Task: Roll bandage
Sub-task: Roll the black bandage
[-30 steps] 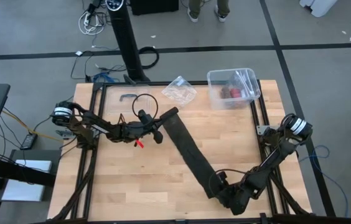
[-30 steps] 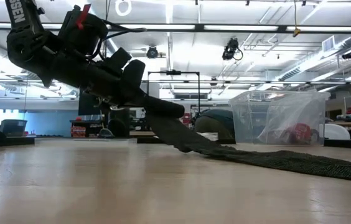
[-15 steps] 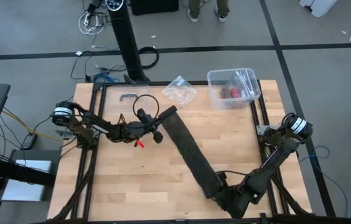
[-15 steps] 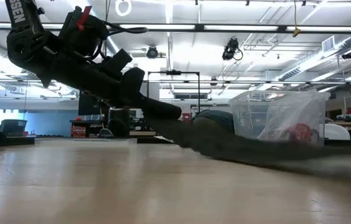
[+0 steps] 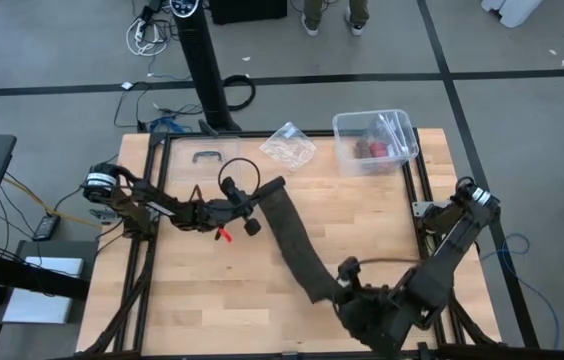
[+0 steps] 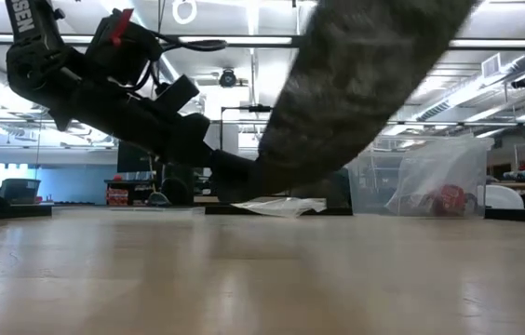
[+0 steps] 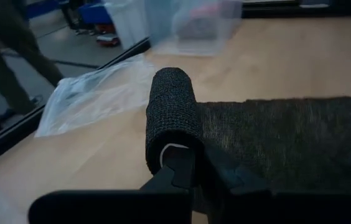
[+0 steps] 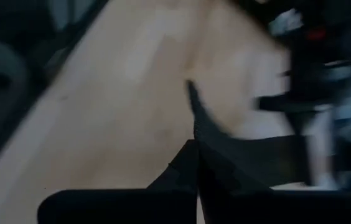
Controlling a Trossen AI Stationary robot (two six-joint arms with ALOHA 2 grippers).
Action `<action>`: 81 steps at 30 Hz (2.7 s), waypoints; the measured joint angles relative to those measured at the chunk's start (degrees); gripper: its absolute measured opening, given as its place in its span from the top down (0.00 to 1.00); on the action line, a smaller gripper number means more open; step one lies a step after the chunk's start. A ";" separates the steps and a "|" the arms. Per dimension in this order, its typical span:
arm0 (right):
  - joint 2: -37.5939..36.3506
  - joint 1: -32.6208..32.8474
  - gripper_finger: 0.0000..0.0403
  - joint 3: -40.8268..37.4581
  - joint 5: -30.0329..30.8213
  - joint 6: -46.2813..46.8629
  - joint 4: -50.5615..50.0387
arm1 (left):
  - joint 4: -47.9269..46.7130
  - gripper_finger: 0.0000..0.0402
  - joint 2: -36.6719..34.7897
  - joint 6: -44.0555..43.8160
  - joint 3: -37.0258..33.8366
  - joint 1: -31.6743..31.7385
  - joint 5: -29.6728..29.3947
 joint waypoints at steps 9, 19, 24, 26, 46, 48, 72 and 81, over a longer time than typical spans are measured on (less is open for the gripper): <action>-0.06 -7.98 1.00 17.60 8.31 -14.19 -9.45 | 0.02 0.95 0.00 4.73 0.00 -3.99 2.02; -0.07 -18.31 1.00 30.56 10.95 -32.90 -8.67 | 0.00 0.95 0.00 5.82 0.00 -6.54 4.47; -0.16 -23.23 1.00 33.10 11.59 -40.32 -3.52 | 0.00 0.95 0.00 5.84 0.00 -7.05 5.08; -0.38 -24.89 1.00 33.03 11.62 -43.09 -0.92 | 0.01 0.95 0.02 5.82 0.00 -7.05 5.49; -0.48 -39.17 1.00 33.00 6.62 -57.50 14.42 | 0.12 0.95 0.02 5.93 0.00 -8.03 11.24; -0.48 -40.49 1.00 33.00 4.87 -57.48 14.69 | 0.62 0.95 0.02 5.97 0.00 -8.95 11.29; 1.97 -52.79 1.00 30.46 -10.40 -45.56 6.51 | -5.23 0.95 0.04 15.00 14.61 -26.70 6.97; 1.97 -56.22 1.00 30.18 -16.79 -40.11 1.54 | -5.51 0.95 -2.70 17.63 15.08 -33.74 -1.78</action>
